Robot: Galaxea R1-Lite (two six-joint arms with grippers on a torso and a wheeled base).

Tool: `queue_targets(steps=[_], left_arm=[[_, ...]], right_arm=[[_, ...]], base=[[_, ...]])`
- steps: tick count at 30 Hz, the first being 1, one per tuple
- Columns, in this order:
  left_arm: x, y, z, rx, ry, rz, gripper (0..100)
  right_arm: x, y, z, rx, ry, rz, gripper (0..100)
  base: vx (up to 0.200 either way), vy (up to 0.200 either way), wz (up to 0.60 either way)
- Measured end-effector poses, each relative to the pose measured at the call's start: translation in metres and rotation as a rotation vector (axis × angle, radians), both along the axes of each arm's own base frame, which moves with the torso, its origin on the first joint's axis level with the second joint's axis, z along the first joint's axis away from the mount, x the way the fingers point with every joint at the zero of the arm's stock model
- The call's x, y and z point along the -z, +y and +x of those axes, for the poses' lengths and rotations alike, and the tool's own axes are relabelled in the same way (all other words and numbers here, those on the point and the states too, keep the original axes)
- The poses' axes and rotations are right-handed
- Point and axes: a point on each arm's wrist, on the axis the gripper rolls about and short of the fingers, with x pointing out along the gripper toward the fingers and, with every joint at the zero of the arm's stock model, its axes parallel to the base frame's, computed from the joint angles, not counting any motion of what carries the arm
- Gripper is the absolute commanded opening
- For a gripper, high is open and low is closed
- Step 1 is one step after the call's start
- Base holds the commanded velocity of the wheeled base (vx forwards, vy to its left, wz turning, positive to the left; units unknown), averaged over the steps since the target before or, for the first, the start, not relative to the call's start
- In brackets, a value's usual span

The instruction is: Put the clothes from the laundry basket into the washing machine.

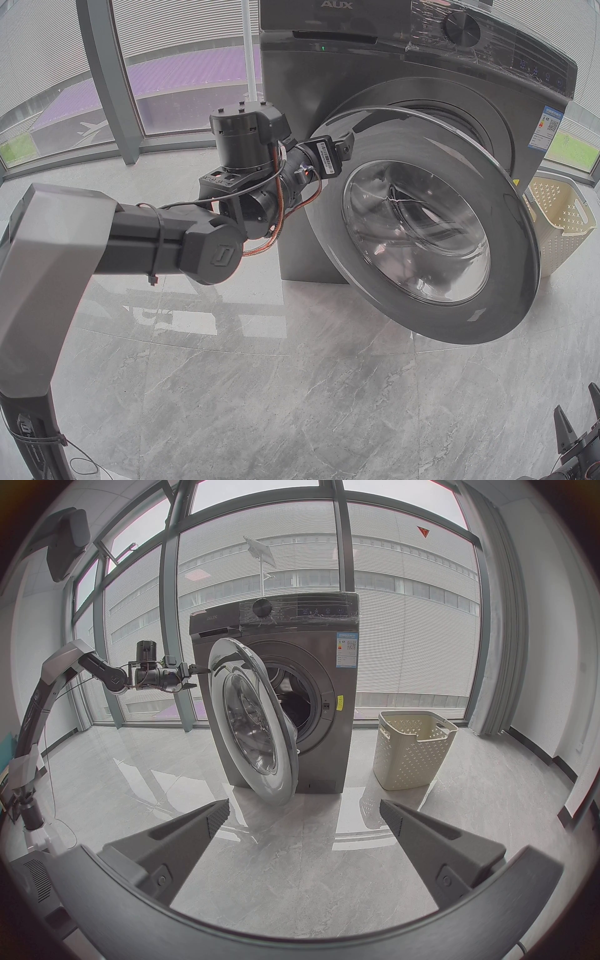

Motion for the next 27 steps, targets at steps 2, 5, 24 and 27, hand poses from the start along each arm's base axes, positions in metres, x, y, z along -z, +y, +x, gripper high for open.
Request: queue_targets(steps=[2, 5, 24, 27], left_arm=[[-0.002, -0.005, -0.005, 0.018, 0.007, -0.016, 100], [-0.003, -0.012, -0.014, 0.054, 0.023, -0.034, 100], [0.0, -0.037, -0.028, 0.154, 0.035, -0.029, 100], [-0.003, -0.035, -0.025, 0.128, 0.029, -0.039, 100]], right_arm=[[0.0, 0.0, 0.0, 0.0, 0.0, 0.0, 100], [0.0, 0.0, 0.0, -0.001, 0.0, 0.0, 100], [0.0, 0.0, 0.0, -0.001, 0.0, 0.0, 100], [0.0, 0.0, 0.0, -0.001, 0.0, 0.0, 100]], base=[[0.0, 0.0, 0.0], [0.0, 0.0, 0.0], [0.0, 0.0, 0.0], [0.0, 0.0, 0.0]])
